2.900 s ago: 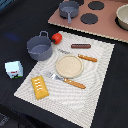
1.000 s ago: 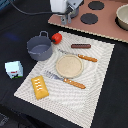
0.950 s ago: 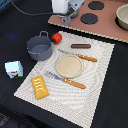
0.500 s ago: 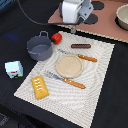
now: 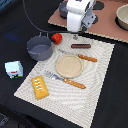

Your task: Interact with the objects in diverse but meaningful ways.

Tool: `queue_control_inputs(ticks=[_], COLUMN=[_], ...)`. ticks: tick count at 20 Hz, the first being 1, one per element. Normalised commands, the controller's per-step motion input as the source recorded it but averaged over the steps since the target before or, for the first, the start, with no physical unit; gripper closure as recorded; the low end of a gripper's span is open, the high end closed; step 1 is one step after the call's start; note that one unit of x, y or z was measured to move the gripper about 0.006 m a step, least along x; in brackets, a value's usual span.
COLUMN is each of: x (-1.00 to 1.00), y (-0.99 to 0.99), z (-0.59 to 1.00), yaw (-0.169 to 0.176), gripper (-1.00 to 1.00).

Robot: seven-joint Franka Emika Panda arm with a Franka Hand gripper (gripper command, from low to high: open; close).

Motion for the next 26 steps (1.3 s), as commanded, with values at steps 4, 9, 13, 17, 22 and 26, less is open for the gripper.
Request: queue_control_inputs(ticks=[4,9,13,17,22,26], x=[0.19,0.35,0.26,0.18,0.16,0.16], y=[0.0,0.07,0.09,0.1,0.08,0.1], z=[-0.3,-0.17,-0.2,-0.2,-0.23,-0.22], yaw=[0.119,0.061,0.044,0.039,0.037,0.038], gripper=[-1.0,-1.0,-1.0,-1.0,-1.0,-1.0])
